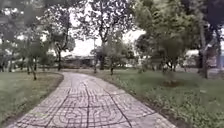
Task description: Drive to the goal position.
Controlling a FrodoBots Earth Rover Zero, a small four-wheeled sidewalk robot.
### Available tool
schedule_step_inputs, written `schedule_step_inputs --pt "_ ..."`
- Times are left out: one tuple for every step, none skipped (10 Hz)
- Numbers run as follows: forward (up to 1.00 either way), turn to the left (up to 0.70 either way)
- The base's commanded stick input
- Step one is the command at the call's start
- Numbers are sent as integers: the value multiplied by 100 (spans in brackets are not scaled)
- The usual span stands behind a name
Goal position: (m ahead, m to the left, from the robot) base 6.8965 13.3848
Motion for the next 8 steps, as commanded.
schedule_step_inputs --pt "100 23" --pt "100 1" --pt "100 0" --pt "100 0" --pt "100 11" --pt "100 27" --pt "100 27" --pt "100 27"
